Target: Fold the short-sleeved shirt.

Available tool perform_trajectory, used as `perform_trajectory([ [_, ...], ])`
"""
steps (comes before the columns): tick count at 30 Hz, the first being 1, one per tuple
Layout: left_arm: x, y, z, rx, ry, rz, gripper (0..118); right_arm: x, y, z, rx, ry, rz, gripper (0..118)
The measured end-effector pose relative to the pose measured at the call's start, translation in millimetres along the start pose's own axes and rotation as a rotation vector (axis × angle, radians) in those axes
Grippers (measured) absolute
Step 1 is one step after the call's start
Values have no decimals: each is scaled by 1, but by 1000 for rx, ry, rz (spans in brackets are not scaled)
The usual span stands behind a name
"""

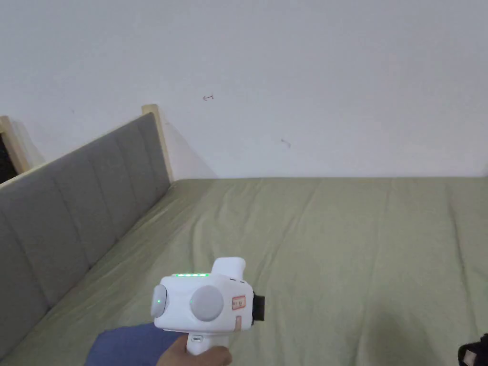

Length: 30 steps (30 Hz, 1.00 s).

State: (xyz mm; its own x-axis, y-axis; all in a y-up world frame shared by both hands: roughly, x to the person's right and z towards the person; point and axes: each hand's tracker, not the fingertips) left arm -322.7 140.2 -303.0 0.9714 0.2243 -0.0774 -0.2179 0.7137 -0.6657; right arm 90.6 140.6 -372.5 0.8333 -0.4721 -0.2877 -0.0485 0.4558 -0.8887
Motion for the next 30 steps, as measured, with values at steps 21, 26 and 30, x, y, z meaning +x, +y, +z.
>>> perform_trajectory([
  [21,164,-35,82,846,193,-208,87,-42,-29,86,1068,-308,350,71],
  [26,175,-43,80,820,190,-264,103,-46,-33,82,1034,-356,358,118],
  [30,176,-44,80,788,130,-240,110,-45,-42,81,1034,-379,357,118],
])
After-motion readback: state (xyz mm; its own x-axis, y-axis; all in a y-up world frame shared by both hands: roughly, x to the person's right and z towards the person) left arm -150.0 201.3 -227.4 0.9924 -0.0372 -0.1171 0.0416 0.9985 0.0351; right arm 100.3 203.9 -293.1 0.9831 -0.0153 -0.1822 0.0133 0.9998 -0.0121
